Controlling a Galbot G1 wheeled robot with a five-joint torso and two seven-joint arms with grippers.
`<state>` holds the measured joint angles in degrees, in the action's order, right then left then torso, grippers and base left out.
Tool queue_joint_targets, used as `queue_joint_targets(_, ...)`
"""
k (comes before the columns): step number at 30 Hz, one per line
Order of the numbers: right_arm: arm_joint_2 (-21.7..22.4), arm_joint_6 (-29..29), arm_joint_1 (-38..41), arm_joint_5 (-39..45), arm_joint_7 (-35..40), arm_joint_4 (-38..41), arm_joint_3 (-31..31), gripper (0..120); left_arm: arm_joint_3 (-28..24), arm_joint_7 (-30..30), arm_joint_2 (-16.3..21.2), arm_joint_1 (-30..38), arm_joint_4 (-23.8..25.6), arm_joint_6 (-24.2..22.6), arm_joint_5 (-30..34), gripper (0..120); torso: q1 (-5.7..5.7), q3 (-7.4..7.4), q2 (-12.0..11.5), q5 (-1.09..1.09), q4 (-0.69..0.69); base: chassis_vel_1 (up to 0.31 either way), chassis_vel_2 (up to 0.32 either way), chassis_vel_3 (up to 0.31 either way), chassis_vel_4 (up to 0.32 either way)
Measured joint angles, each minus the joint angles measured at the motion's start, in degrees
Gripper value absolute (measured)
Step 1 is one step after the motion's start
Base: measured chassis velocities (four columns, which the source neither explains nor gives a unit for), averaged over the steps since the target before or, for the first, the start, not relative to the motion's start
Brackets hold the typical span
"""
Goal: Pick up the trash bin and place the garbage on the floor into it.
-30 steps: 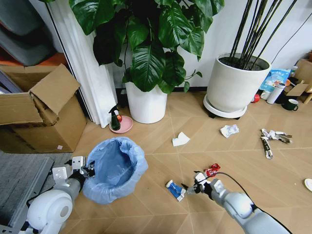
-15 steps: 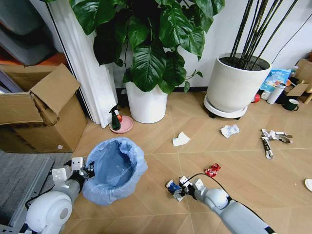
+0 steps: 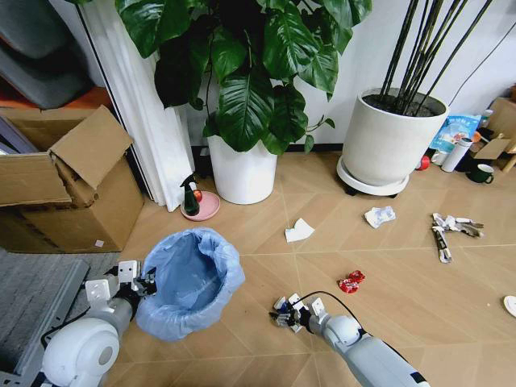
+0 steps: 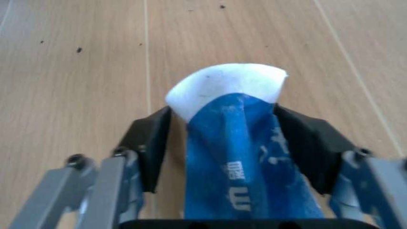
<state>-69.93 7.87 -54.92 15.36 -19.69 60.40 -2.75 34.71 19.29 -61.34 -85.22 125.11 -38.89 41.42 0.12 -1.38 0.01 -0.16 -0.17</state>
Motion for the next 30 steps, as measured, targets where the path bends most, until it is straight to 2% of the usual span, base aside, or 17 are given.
queue_joint_targets(2, -0.1, -0.1, -0.2, -0.2, 0.1, -0.1, 0.3, 55, 0.0, 0.0, 0.0, 0.0, 0.0, 0.0, 0.0, 0, 0.00, 0.00, 0.0, 0.01, 0.00, 0.000, 0.000, 0.000, 0.000)
queue_joint_targets(4, -0.3, -0.3, -0.5, -0.4, 0.5, -0.1, 0.7, 43, -0.1, 0.0, 0.1, 0.0, 0.1, 0.0, 0.0, 0, 0.00, 0.00, 0.0, 0.05, 0.02, 0.000, 0.000, 0.000, 0.000)
queue_joint_targets(11, -1.1, -0.5, -1.1, -0.7, 1.5, -0.1, 1.4, 29, -0.1, -0.1, 0.1, 0.0, 0.1, 0.0, 0.0, 0, 0.00, -0.01, 0.0, 0.03, 0.01, 0.000, 0.000, 0.000, 0.000)
queue_joint_targets(20, -2.5, -0.5, -2.2, -0.8, 3.1, 0.6, 2.9, 24, -0.1, -0.3, 0.3, -0.3, 0.4, 0.0, 0.0, 0, 0.01, -0.03, 0.0, 0.08, 0.03, 0.000, 0.000, 0.000, 0.000)
queue_joint_targets(24, -2.5, 0.2, -3.3, 0.5, 4.1, 3.0, 4.5, 22, -0.1, -0.4, 0.5, -0.3, 0.5, 0.0, 0.0, 0, 0.03, -0.06, 0.0, 0.14, 0.06, 0.000, 0.000, 0.000, 0.000)
queue_joint_targets(27, -1.9, 0.4, -4.2, 1.6, 4.6, 5.6, 5.6, 17, -0.1, -0.6, 0.6, -0.3, 0.6, 0.0, 0.0, 0, 0.03, -0.05, 0.0, 0.09, 0.06, 0.000, 0.000, 0.000, 0.000)
queue_joint_targets(29, -0.9, 0.8, -5.9, 3.2, 5.6, 10.8, 8.0, 9, -0.1, -0.8, 0.7, -0.4, 0.8, 0.0, 0.0, 0, 0.03, -0.04, 0.0, 0.06, 0.04, 0.000, 0.000, 0.000, 0.000)
queue_joint_targets(30, -0.5, 0.8, -6.4, 3.4, 5.8, 12.2, 8.6, 9, -0.2, -0.9, 0.7, -0.4, 0.9, 0.0, 0.0, 0, 0.03, -0.04, 0.0, 0.05, 0.04, 0.000, 0.000, 0.000, 0.000)
